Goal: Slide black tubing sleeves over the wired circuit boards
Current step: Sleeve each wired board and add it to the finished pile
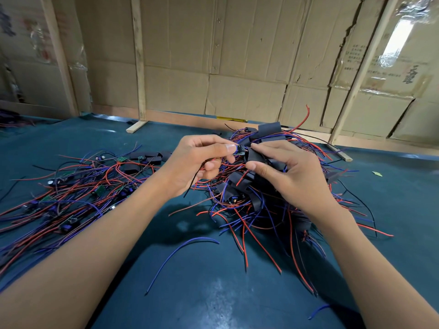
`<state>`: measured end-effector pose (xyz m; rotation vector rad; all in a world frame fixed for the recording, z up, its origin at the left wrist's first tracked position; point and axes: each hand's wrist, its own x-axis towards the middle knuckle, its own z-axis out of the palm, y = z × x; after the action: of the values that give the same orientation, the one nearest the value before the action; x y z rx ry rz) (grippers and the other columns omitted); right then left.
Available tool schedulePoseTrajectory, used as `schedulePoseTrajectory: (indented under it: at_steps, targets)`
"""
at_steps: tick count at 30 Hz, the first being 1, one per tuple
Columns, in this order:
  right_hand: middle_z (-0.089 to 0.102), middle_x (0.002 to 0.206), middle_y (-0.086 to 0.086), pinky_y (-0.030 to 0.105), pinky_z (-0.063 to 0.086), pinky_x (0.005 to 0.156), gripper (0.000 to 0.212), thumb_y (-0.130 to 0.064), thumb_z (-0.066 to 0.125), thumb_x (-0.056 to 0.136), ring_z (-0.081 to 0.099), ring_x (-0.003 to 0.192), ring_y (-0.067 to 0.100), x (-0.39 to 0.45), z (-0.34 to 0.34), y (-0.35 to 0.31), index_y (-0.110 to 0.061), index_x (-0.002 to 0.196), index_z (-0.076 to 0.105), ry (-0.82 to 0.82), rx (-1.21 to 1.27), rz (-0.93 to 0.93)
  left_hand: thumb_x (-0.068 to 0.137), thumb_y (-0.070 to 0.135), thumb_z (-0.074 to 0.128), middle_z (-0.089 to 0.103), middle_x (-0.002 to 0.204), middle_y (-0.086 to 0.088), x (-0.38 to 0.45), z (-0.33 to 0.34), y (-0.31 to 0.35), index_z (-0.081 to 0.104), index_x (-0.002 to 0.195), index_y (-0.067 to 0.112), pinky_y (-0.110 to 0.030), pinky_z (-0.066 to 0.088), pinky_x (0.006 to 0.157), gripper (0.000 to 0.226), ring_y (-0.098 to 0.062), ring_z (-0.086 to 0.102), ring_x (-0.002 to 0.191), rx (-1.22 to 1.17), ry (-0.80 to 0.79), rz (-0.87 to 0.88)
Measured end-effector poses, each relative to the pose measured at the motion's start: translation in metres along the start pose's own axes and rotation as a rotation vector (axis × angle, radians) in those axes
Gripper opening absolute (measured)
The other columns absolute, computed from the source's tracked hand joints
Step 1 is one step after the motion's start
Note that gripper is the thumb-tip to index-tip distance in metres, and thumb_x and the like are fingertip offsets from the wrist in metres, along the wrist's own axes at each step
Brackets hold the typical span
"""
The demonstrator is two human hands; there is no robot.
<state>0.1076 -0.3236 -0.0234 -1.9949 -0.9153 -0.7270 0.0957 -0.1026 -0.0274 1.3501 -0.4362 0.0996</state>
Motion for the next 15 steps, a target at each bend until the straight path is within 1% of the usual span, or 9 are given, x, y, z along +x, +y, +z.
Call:
schedulePoseTrajectory:
  at_steps: [3, 6, 12, 15]
  targets:
    - [0.072, 0.112, 0.002, 0.015, 0.045, 0.096, 0.043, -0.022, 0.083, 0.08, 0.066, 0.103, 0.008, -0.0014, 0.0027, -0.0011, -0.008, 0.119, 0.074, 0.027, -0.064, -0.051, 0.083, 0.015, 0.07, 0.066, 0.074, -0.011, -0.001, 0.0016, -0.0011, 0.077, 0.086, 0.009, -0.019, 0.021, 0.041, 0.009, -0.007, 0.034, 0.046, 0.0, -0.034, -0.023]
    - [0.072, 0.111, 0.0, 0.013, 0.044, 0.096, 0.045, -0.024, 0.083, 0.08, 0.064, 0.102, 0.005, -0.0017, 0.0036, -0.0012, -0.009, 0.121, 0.073, 0.045, -0.098, -0.073, 0.085, 0.016, 0.069, 0.066, 0.075, -0.009, -0.0014, 0.0027, -0.0016, 0.077, 0.088, 0.008, -0.022, 0.019, 0.042, 0.011, -0.007, 0.034, 0.046, 0.012, -0.064, -0.022]
    - [0.074, 0.11, 0.0, 0.013, 0.046, 0.094, 0.039, -0.031, 0.08, 0.083, 0.066, 0.102, 0.004, -0.0019, 0.0021, -0.0011, -0.007, 0.114, 0.076, 0.078, -0.104, -0.105, 0.084, 0.014, 0.07, 0.066, 0.079, -0.014, 0.0008, -0.0008, -0.0006, 0.076, 0.098, 0.005, -0.022, 0.021, 0.043, 0.018, -0.008, 0.035, 0.048, 0.003, -0.033, -0.003]
    - [0.074, 0.11, 0.0, 0.012, 0.045, 0.095, 0.039, -0.032, 0.078, 0.083, 0.066, 0.102, 0.003, -0.0011, 0.0023, -0.0015, -0.007, 0.113, 0.076, 0.078, -0.098, -0.106, 0.084, 0.012, 0.07, 0.067, 0.077, -0.011, 0.0007, -0.001, -0.0004, 0.077, 0.099, 0.006, -0.021, 0.021, 0.043, 0.017, -0.007, 0.035, 0.049, -0.006, -0.04, -0.01]
